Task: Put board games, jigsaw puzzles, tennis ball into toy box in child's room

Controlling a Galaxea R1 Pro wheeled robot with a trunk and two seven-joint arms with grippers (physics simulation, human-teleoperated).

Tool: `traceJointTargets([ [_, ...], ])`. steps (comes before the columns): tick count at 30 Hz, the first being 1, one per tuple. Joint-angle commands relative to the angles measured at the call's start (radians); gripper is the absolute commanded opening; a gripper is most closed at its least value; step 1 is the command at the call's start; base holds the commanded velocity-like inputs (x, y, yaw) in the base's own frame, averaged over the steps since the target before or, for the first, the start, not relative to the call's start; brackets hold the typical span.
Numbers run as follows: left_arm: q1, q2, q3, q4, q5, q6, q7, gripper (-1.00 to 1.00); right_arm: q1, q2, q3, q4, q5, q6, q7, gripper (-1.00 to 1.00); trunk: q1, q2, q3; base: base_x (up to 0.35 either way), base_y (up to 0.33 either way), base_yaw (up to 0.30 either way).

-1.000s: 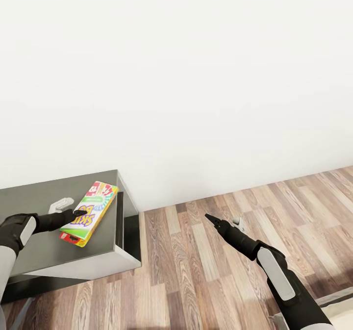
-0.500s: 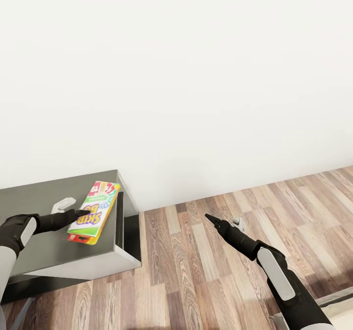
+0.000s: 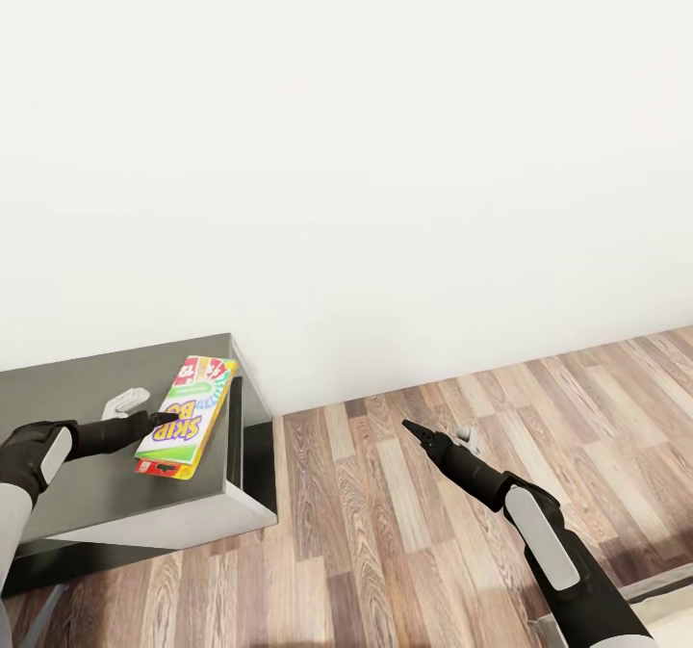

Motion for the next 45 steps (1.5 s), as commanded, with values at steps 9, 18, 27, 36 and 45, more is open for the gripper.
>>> traceJointTargets([
  [9,0.000,-0.001,0.004,0.041,0.003,0.010,-0.004,1.00,0.000,-0.001,0.001,0.000,-0.004,0.003,0.000,1.00,0.001,-0.001,-0.002,0.000,0.000,0.000],
  [18,0.000,-0.001,0.003,0.041,0.002,0.009,-0.040,1.00,-0.001,-0.001,0.001,0.000,-0.004,0.003,0.000,1.00,0.001,-0.001,-0.002,0.000,0.000,0.000],
  [27,0.001,-0.001,0.002,0.041,0.003,0.009,-0.044,1.00,0.000,-0.001,0.001,0.000,-0.004,0.003,0.000,1.00,0.001,-0.001,-0.002,0.000,0.000,0.000],
  [36,0.000,-0.001,0.001,0.041,0.003,0.007,-0.051,1.00,-0.001,-0.001,0.001,0.000,-0.004,0.003,0.000,1.00,0.001,-0.001,-0.002,0.000,0.000,0.000],
  [45,0.001,-0.001,0.001,0.041,0.000,0.007,-0.099,1.00,-0.001,-0.001,0.001,0.000,-0.004,0.003,0.000,1.00,0.001,-0.001,-0.002,0.000,0.000,0.000],
])
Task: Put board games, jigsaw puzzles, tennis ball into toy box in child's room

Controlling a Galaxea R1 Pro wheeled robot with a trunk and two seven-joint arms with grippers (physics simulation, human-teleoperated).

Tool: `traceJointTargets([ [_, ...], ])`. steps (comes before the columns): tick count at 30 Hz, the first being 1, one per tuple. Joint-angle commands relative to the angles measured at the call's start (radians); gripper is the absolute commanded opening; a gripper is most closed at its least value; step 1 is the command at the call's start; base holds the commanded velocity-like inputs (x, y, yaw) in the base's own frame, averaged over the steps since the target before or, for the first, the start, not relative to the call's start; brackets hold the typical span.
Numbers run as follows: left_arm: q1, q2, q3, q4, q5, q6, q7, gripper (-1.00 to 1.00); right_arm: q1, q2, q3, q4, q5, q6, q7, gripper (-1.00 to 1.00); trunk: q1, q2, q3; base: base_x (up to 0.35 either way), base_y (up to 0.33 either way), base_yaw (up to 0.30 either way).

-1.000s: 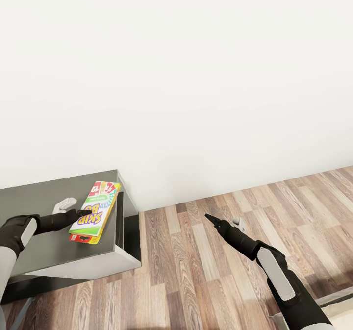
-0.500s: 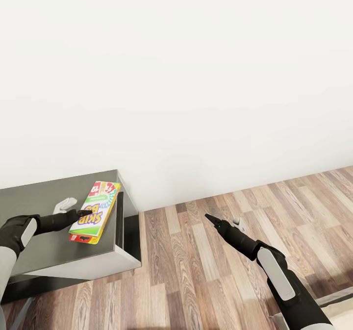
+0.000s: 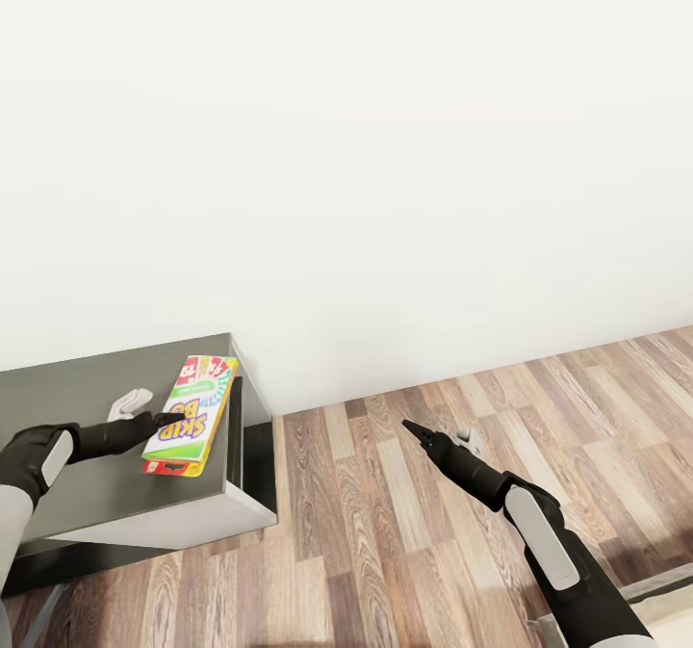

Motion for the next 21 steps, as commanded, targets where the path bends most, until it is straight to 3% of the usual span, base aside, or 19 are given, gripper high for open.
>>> traceJointTargets([
  [1,0.000,-0.001,0.001,0.014,-0.009,0.009,-0.002,1.00,-0.001,-0.001,0.001,0.000,-0.004,0.003,0.000,1.00,0.001,-0.001,-0.002,0.000,0.000,0.000],
  [21,0.000,-0.001,-0.002,0.014,-0.009,0.006,-0.046,1.00,-0.001,-0.001,0.000,0.000,-0.004,0.003,0.000,1.00,0.001,-0.001,-0.002,0.000,0.000,0.000],
])
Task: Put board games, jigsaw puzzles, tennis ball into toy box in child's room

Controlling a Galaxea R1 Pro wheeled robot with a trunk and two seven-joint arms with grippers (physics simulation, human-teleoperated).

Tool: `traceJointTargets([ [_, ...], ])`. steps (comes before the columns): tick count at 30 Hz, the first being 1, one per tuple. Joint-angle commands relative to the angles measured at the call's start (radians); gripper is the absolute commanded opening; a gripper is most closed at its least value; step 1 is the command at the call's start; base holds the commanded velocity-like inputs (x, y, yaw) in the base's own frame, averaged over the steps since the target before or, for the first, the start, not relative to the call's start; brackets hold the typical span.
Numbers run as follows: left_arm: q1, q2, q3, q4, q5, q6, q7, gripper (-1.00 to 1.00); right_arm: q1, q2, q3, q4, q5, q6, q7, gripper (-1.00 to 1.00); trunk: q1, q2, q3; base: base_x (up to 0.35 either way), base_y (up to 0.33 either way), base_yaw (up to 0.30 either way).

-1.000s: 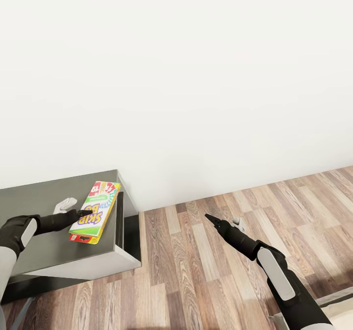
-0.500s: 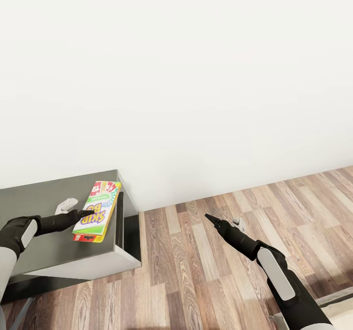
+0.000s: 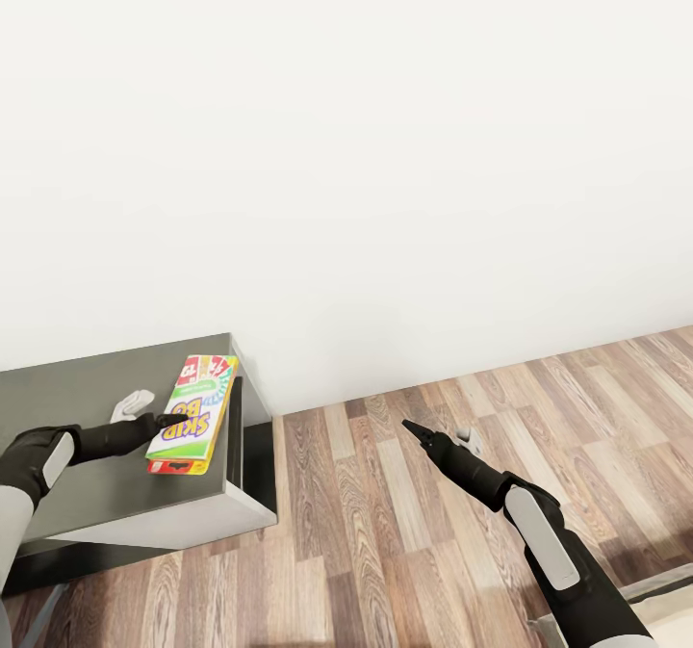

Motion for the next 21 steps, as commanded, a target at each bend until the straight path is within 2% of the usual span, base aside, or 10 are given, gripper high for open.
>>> traceJointTargets([
  [1,0.000,-0.001,0.002,0.001,-0.005,0.009,-0.002,1.00,-0.001,-0.001,0.001,0.000,-0.004,0.003,0.000,1.00,0.001,-0.001,-0.002,0.000,0.000,0.000],
  [11,0.000,0.000,0.001,0.001,-0.005,0.007,-0.001,1.00,-0.001,-0.001,0.001,0.000,-0.004,0.003,0.000,1.00,0.001,-0.001,-0.002,0.000,0.000,0.000],
  [21,0.000,0.015,0.002,-0.003,-0.006,-0.013,0.012,1.00,-0.001,-0.001,0.002,0.000,-0.004,0.002,0.000,1.00,0.001,-0.001,-0.002,0.000,0.000,0.000],
])
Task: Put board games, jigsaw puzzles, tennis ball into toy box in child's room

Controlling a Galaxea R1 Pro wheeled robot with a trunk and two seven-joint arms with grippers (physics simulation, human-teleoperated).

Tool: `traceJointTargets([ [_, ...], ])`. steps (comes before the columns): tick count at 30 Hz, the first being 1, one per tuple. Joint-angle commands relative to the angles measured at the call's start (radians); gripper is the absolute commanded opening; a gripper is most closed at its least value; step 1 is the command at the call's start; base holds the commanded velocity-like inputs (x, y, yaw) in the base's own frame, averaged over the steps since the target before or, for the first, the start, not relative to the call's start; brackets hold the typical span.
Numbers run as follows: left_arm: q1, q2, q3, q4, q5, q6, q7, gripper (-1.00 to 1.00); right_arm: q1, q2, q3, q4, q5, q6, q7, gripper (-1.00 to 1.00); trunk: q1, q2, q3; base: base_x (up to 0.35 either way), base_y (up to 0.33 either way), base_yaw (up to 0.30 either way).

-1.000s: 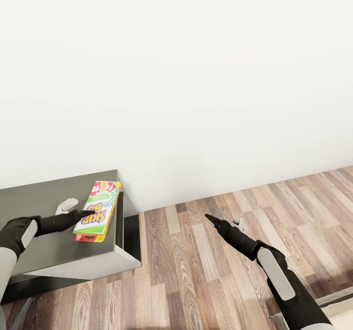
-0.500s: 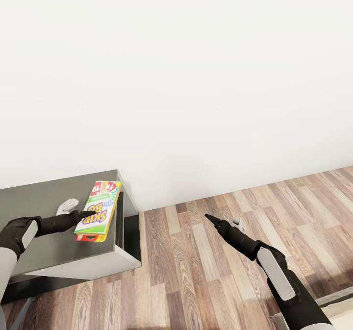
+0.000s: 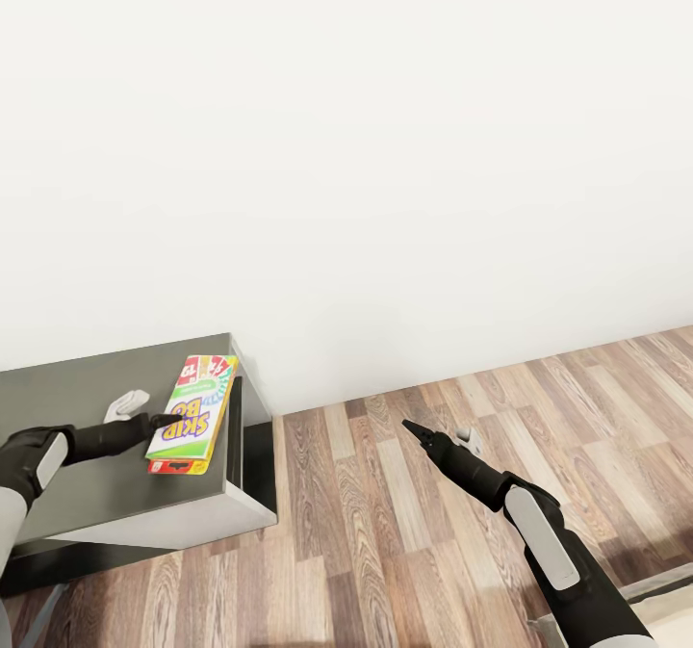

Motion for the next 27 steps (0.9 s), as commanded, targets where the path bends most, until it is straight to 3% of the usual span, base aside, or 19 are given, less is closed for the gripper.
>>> traceJointTargets([
  [1,-0.001,0.000,0.005,-0.001,0.001,0.008,-0.003,1.00,-0.001,-0.001,0.001,0.000,-0.004,0.003,0.000,1.00,0.001,-0.002,-0.001,0.000,0.000,0.000],
  [12,0.001,0.036,0.009,-0.007,0.007,0.002,-0.030,1.00,0.000,-0.001,0.002,0.001,-0.004,-0.024,0.000,1.00,0.001,-0.002,-0.001,0.000,0.000,0.000],
  [17,0.001,0.046,0.010,-0.007,0.005,0.003,-0.106,1.00,0.000,-0.001,0.020,0.002,-0.003,-0.027,0.000,1.00,0.001,-0.002,-0.001,0.000,0.000,0.000],
  [24,0.011,0.079,0.011,-0.007,0.006,0.005,-0.312,1.00,0.000,-0.001,0.049,0.001,-0.004,-0.048,0.000,1.00,0.001,-0.002,-0.001,0.000,0.000,0.000],
  [25,0.030,0.099,0.013,-0.010,0.009,0.004,-0.457,1.00,-0.001,-0.001,0.057,0.001,-0.004,-0.054,0.000,1.00,0.001,-0.002,-0.001,0.000,0.000,0.000],
  [27,0.035,0.106,0.013,-0.013,0.007,0.004,-0.554,1.00,-0.001,-0.001,0.060,0.001,-0.004,-0.056,0.000,1.00,0.001,-0.002,-0.001,0.000,0.000,0.000],
])
